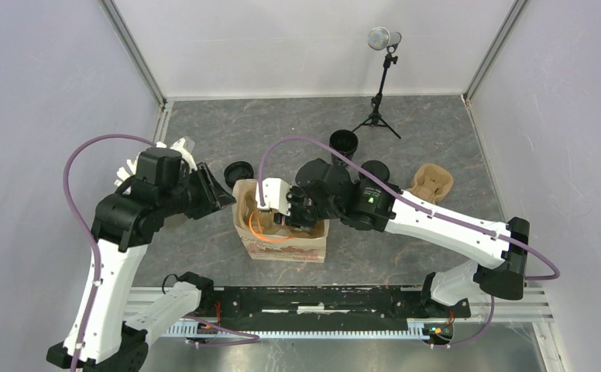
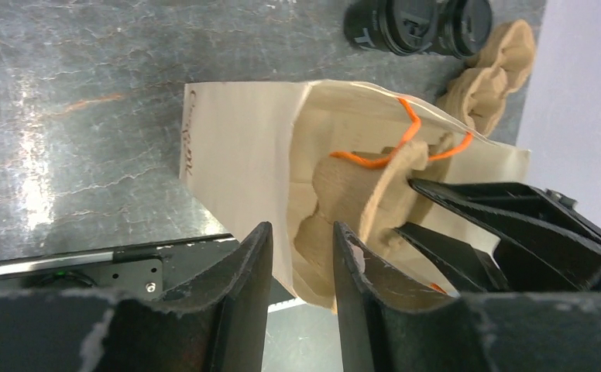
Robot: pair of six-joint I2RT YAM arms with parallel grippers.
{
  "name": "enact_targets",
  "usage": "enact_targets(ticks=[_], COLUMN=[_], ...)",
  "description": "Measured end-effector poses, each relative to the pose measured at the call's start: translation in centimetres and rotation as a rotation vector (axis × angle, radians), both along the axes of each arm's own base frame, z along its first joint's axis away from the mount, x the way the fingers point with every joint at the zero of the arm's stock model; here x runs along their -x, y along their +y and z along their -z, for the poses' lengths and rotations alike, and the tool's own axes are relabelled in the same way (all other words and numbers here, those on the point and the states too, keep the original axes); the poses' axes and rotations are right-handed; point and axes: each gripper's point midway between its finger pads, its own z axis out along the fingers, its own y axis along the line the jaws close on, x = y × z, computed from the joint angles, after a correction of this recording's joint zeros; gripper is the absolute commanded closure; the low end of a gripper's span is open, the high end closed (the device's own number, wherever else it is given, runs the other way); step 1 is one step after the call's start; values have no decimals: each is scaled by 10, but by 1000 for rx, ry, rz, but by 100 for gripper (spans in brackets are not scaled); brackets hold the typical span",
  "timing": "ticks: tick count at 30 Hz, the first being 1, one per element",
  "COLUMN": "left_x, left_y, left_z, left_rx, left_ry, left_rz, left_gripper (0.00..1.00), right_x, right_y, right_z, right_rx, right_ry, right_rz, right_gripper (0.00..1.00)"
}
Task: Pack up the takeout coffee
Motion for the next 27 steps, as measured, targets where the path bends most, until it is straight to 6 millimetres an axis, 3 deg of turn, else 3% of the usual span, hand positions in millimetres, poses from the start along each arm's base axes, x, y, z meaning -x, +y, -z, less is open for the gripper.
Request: enact_targets(ticks=[8, 18, 27], left_x=[-17, -21, -17], left_y=[-1, -11, -20], left_z=[21, 29, 25], left_rx=[-63, -53, -21], left_ry=[36, 49, 40], left_rz=[27, 91, 156], left_gripper=[58, 95, 98], right_x=[2, 4, 2], right_y=[0, -2, 2], right_z=[3, 17, 25], right_rx=[12, 65, 126], right_ry=[11, 40, 58], right_rz=[-9, -15, -19], right_gripper=[59, 60, 59])
